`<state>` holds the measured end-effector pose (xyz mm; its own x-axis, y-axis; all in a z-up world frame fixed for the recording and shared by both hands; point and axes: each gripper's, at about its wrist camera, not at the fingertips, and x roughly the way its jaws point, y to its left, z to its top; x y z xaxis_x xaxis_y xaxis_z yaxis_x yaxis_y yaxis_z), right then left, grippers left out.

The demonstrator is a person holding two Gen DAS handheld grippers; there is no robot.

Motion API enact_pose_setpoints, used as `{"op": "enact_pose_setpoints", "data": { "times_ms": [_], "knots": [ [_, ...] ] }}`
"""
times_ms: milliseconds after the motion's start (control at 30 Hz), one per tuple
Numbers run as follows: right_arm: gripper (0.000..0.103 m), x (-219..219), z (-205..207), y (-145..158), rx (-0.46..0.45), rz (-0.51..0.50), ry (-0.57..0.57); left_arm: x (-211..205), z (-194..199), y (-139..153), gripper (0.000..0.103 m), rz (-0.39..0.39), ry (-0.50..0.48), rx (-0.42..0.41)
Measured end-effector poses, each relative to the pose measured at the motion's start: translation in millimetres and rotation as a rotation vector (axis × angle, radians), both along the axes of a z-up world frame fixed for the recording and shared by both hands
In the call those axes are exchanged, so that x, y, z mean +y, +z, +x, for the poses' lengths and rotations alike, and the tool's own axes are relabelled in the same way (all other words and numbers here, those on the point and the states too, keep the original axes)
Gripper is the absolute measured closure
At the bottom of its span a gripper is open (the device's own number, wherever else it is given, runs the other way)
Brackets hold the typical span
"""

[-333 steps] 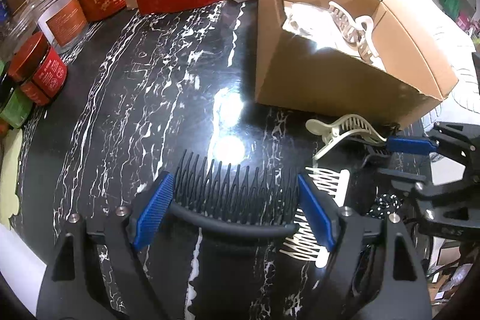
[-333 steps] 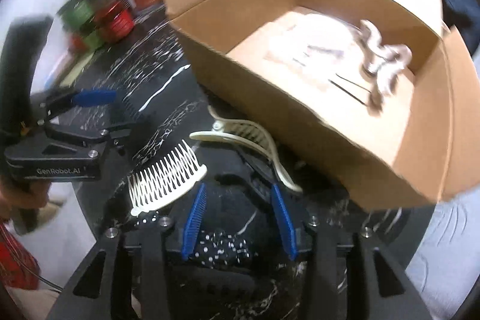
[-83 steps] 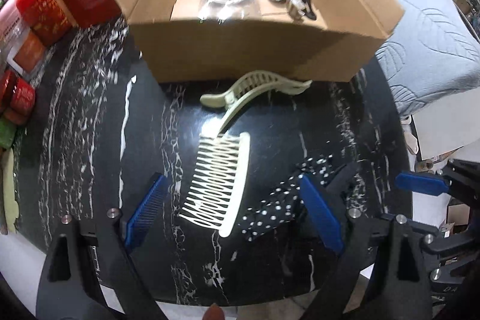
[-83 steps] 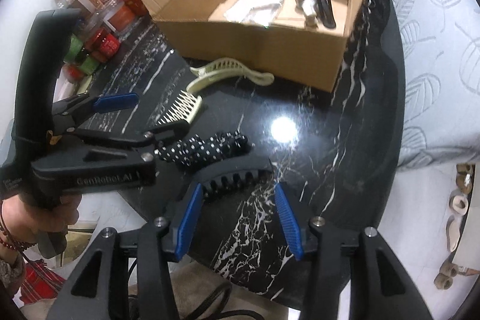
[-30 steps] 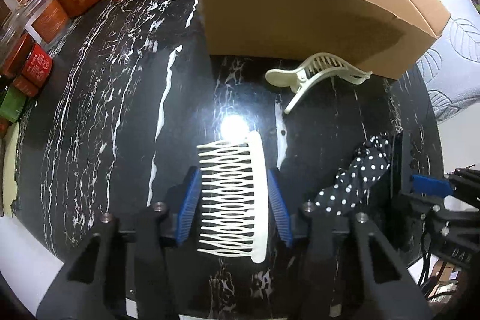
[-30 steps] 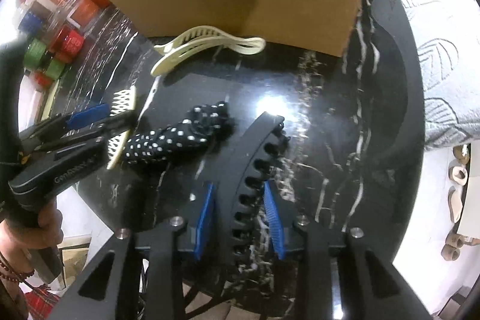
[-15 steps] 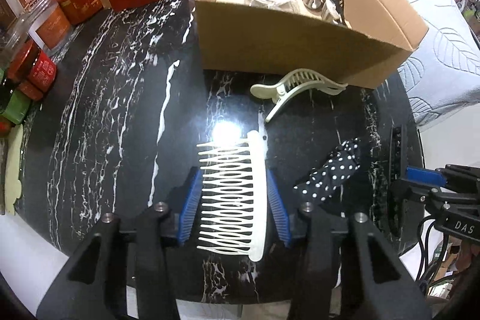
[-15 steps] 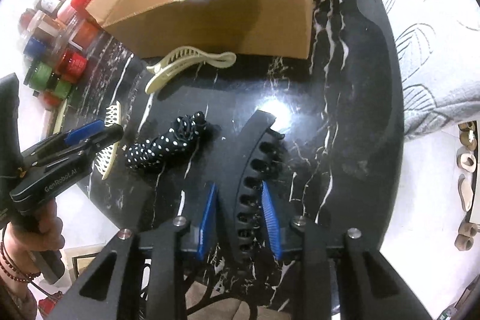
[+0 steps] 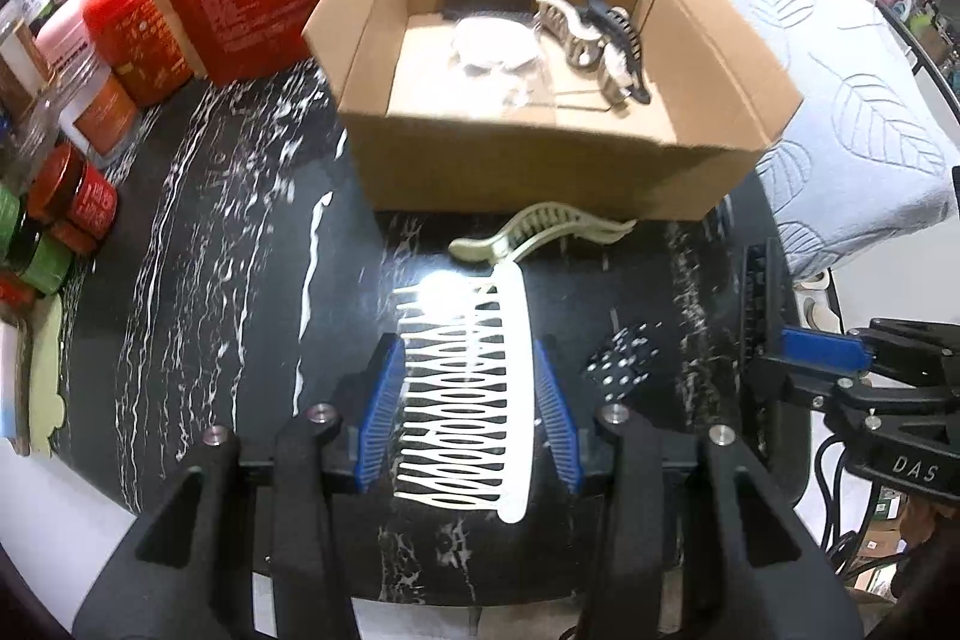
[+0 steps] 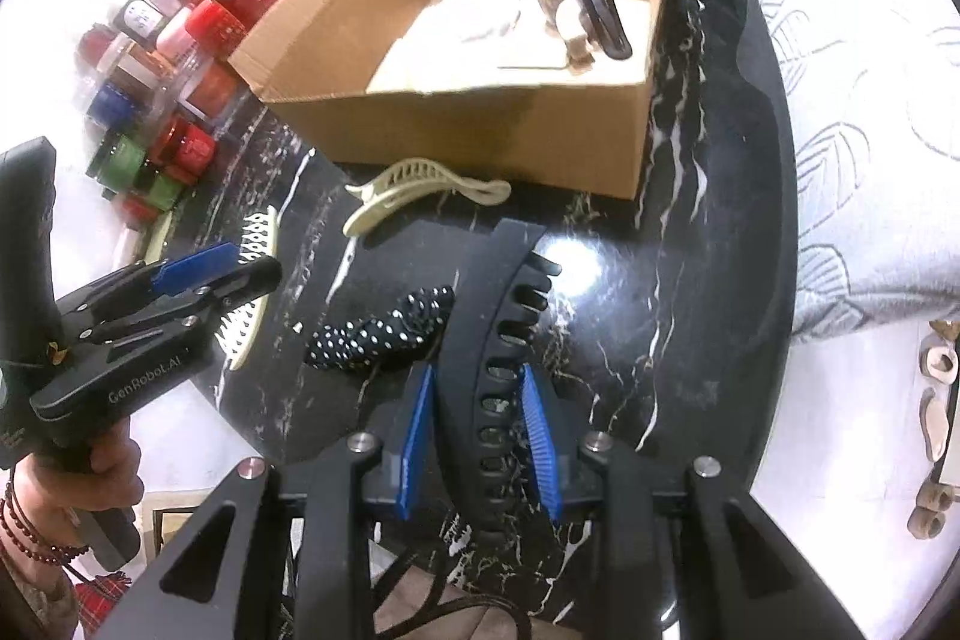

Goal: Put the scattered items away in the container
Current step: 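Lift the white comb and black banana clip and carry them over the box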

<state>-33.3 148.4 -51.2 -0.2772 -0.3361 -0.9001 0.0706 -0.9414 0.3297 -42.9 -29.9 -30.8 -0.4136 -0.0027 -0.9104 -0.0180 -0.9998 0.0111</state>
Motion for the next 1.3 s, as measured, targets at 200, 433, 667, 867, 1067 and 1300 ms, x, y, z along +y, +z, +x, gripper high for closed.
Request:
{"op": "enact_pose_setpoints", "data": {
  "times_ms": [200, 433, 667, 867, 1067, 1300],
  "knots": [
    [0.073, -1, -6, 18, 0.038, -0.005, 0.005, 9, -10, 19, 0.061, 0.006, -0.024, 0.041],
    [0.073, -1, -17, 37, 0.084, -0.013, 0.015, 15, -24, 38, 0.061, 0.001, -0.040, 0.077],
    [0.073, -3, -33, 56, 0.130, -0.017, 0.026, 17, -44, 55, 0.061, -0.009, -0.058, 0.115],
    [0.073, -1, -52, 73, 0.169, -0.015, 0.028, 17, -65, 68, 0.061, -0.011, -0.067, 0.143],
    [0.073, 3, -76, 83, 0.196, -0.012, 0.029, 16, -90, 73, 0.061, -0.013, -0.076, 0.154],
    [0.073, 9, -107, 86, 0.205, -0.009, 0.028, 17, -126, 73, 0.061, -0.011, -0.080, 0.158]
  ]
}}
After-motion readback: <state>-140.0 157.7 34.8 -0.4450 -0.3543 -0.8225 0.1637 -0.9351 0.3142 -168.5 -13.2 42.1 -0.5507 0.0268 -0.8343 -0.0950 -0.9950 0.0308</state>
